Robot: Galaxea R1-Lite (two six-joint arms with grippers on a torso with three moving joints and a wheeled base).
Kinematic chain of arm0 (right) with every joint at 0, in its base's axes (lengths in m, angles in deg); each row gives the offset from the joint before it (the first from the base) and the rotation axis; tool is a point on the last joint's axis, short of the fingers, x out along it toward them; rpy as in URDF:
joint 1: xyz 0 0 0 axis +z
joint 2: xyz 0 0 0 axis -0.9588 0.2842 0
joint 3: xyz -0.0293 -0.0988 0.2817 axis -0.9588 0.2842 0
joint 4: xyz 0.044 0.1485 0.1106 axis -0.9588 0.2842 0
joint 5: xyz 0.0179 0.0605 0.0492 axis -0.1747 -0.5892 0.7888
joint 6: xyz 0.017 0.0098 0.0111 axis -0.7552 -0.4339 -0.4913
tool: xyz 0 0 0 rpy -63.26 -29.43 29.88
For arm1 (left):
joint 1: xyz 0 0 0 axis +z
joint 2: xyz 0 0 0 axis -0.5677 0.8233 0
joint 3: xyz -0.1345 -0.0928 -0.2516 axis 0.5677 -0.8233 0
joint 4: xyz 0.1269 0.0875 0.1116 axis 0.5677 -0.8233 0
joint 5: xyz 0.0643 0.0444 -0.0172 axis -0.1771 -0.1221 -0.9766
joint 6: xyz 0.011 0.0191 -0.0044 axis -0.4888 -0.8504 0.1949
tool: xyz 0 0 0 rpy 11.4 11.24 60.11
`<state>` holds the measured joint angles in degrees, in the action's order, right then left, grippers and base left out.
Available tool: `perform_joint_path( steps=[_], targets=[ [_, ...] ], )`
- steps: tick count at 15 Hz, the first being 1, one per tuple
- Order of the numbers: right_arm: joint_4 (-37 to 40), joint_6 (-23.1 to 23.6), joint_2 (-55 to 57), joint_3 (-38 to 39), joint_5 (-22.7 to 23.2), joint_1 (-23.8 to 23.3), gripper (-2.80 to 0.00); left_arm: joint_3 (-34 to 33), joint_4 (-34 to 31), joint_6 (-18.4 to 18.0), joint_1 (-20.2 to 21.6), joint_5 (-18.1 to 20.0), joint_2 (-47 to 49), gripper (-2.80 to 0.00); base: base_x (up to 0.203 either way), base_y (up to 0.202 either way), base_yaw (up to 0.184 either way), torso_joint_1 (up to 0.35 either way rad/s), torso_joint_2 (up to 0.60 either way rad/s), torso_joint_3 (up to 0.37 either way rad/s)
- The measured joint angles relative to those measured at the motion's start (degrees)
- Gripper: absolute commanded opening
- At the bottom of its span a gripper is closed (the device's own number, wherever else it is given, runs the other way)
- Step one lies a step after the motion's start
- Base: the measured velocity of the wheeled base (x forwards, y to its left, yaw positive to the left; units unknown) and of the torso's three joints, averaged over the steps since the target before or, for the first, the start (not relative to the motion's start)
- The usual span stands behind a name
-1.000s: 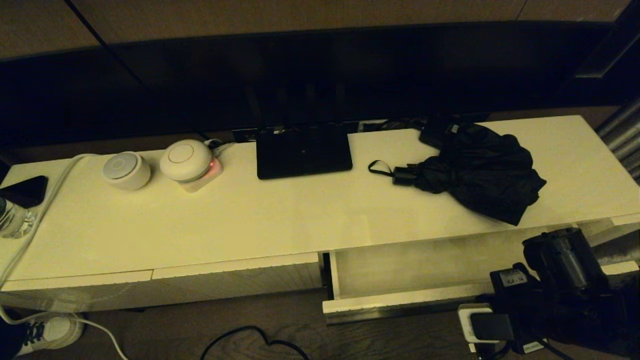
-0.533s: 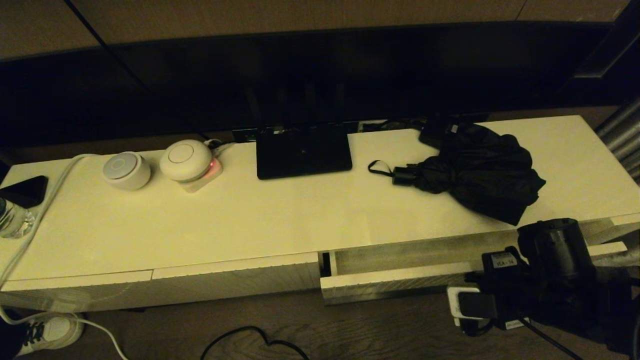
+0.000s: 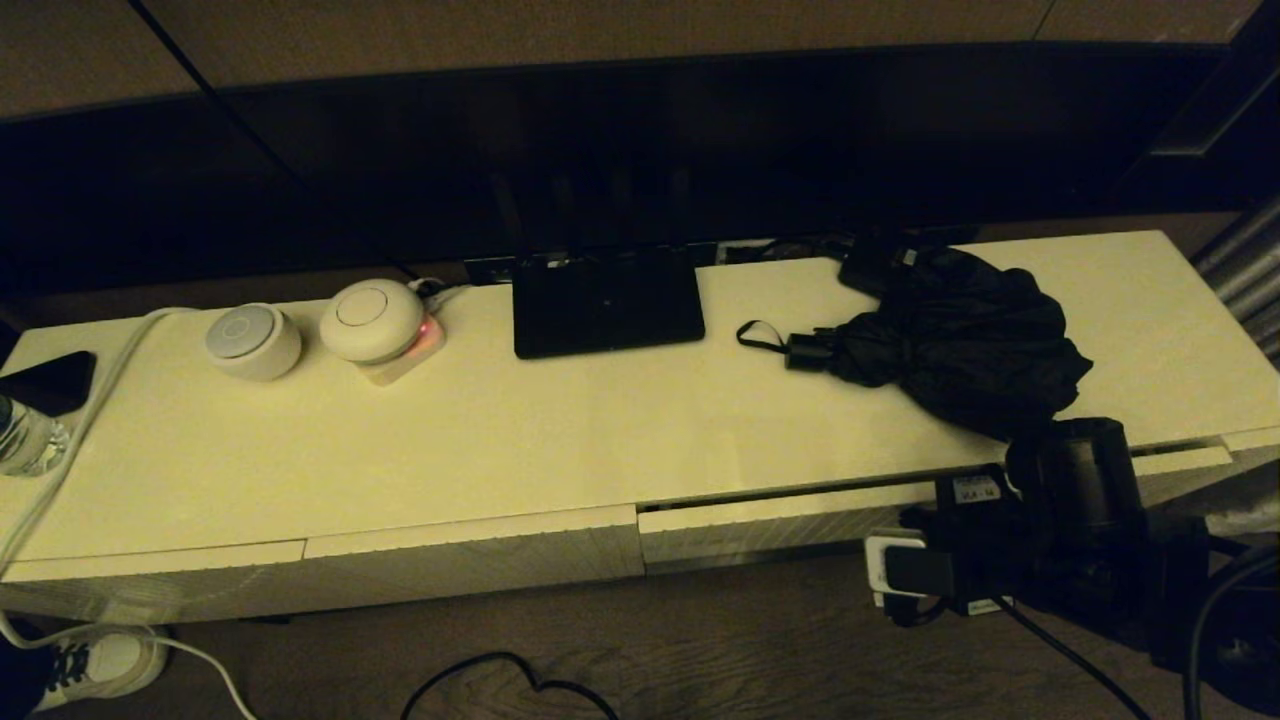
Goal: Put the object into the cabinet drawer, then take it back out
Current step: Close the drawer
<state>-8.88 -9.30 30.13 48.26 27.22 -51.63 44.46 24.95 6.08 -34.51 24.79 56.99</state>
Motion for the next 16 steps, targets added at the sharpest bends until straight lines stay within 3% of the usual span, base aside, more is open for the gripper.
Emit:
perform_joint_path(
  steps=[10, 16],
  targets=[
    [2.4, 0.3, -2.7, -1.6, -0.2, -1.5, -2.8, 0.0, 0.0, 0.0, 0.0, 0.0, 0.0, -2.8, 0.0, 0.0, 0.0, 0.0, 0.0, 0.0],
    [18.2, 0.0, -21.6, 2.6, -1.3, -1.9, -2.8, 0.0, 0.0, 0.0, 0.0, 0.0, 0.0, -2.8, 0.0, 0.0, 0.0, 0.0, 0.0, 0.0]
  ],
)
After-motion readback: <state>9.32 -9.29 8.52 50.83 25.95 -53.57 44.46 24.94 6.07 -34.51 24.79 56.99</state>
